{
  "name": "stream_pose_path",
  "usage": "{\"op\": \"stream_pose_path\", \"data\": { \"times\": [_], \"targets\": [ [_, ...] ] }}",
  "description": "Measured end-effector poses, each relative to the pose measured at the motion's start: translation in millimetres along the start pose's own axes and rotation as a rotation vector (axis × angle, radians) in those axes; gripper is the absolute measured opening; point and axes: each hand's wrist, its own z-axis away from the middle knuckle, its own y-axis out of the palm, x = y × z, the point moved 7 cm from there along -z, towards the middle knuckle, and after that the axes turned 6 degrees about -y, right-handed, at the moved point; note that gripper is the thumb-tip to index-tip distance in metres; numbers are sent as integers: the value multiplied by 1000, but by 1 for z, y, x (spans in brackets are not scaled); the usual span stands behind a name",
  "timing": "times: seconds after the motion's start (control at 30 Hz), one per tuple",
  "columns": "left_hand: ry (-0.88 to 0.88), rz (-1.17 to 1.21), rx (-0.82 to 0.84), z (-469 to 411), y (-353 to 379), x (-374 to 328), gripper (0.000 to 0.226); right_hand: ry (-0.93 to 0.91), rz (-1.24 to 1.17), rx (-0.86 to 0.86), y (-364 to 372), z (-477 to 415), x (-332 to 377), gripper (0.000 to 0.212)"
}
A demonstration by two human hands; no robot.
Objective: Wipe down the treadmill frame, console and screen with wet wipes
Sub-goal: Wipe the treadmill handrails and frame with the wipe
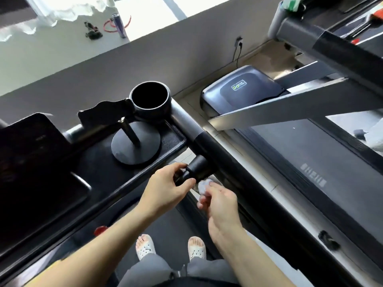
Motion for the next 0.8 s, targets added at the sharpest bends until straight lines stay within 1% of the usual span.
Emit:
{"op": "stream_pose_path", "data": {
  "times": [0.03,0.07,0.1,0.13,0.17,0.2,0.23,0.27,0.33,0.37,0.5,0.53,0.6,0.63,0.67,0.7,0.73,0.8],
  "targets": [
    [0,3,4,0,1,-1,35,-119,128,38,-2,3,14,35],
    [1,5,10,0,1,-2,33,-313,298,62,-2,4,34,31],
    [0,11,13,0,1,-2,32,-575,539,89,4,5,56,28],
    [1,16,14,-1,1,-1,32,-862,842,128,17,8,73,23],
    [7,13,22,-1,2,0,31,-1072,1145,186,31,8,79,15],
    [13,12,32,-2,3,0,31,-1164,1401,252,43,3,76,9],
    [16,13,35,-2,3,0,30,-1185,1592,292,53,-6,71,17],
    [24,9,36,-2,4,0,27,-1178,1708,343,62,-13,65,22],
    [41,-10,20,-1,2,-1,16,-1136,1877,458,84,-21,60,19],
    [52,-31,14,-1,2,-2,14,-1130,1957,514,95,-24,59,16],
    [111,-88,-22,4,1,-6,28,-1124,2256,721,126,-39,63,18],
    [116,-94,-41,4,1,-6,30,-1145,2287,796,130,-41,63,18],
    [120,-90,-93,5,-2,-5,30,-1234,2283,1010,127,-35,58,12],
    [120,-87,-119,5,-3,-5,29,-1258,2293,1108,122,-34,55,17],
    [115,-82,-139,5,-3,-5,27,-1296,2282,1153,116,-36,55,27],
    [109,-69,-156,6,-5,-4,25,-1330,2264,1145,112,-36,58,32],
    [101,-51,-169,7,-6,-3,23,-1341,2246,1125,109,-34,62,33],
    [64,-4,-198,9,-10,2,25,-1439,2141,1082,99,-25,70,24]
  ]
}}
